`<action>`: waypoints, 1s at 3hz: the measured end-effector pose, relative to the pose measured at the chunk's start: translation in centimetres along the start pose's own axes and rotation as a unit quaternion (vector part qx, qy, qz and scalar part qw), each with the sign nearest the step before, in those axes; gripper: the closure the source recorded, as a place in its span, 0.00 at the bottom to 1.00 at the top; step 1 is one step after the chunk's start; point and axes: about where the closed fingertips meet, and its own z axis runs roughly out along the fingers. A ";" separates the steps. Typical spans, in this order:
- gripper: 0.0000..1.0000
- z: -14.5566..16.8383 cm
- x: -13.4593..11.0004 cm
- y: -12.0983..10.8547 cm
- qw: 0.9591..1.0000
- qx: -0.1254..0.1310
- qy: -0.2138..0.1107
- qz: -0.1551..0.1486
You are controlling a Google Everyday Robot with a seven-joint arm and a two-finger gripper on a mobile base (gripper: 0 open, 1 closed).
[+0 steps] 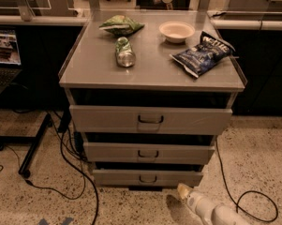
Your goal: Open bottom drawer
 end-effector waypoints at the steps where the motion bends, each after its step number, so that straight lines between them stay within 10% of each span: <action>1: 1.00 0.4 0.7 -0.1 1.000 0.000 0.001 0.006; 3: 1.00 2.2 -0.4 -2.0 0.998 0.022 -0.053 0.035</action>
Offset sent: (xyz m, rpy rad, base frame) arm 0.0079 0.0050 -0.0205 0.0507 -0.0110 -0.0816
